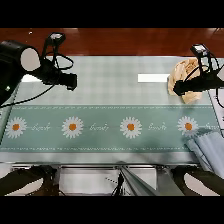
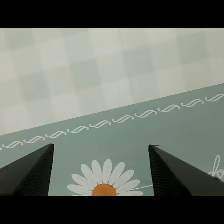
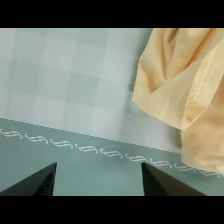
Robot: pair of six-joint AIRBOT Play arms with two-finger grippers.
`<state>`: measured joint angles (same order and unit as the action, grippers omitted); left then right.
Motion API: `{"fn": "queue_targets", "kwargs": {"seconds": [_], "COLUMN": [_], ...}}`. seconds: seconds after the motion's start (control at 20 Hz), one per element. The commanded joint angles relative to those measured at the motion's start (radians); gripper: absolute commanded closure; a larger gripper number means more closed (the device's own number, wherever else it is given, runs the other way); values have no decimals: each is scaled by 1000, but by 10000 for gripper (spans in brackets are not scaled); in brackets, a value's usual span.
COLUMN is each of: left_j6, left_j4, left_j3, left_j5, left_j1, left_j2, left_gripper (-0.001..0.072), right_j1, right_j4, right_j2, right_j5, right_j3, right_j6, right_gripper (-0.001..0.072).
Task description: Fold the shirts.
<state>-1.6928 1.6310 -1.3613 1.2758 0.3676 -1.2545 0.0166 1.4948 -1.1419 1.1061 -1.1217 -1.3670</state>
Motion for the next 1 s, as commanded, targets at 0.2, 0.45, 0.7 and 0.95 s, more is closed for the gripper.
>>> {"fn": "queue_targets", "kwargs": {"seconds": [0.2,0.45,0.7,0.95], "left_j6": [0,0,0,0], "left_j4": [0,0,0,0], "left_j3": [0,0,0,0], "left_j5": [0,0,0,-91], "left_j1": [1,1,1,1], "left_j2": [-1,-1,-1,-12], "left_gripper": [16,16,16,15], "right_j1": [-1,-1,-1,-1], "right_j4": [0,0,0,-23], "right_j2": [0,0,0,0], "right_j5": [0,0,0,-51], "right_j3": [-1,-1,-1,0], "right_j6": [0,-1,0,-6], "right_gripper": [101,101,101,101]}}
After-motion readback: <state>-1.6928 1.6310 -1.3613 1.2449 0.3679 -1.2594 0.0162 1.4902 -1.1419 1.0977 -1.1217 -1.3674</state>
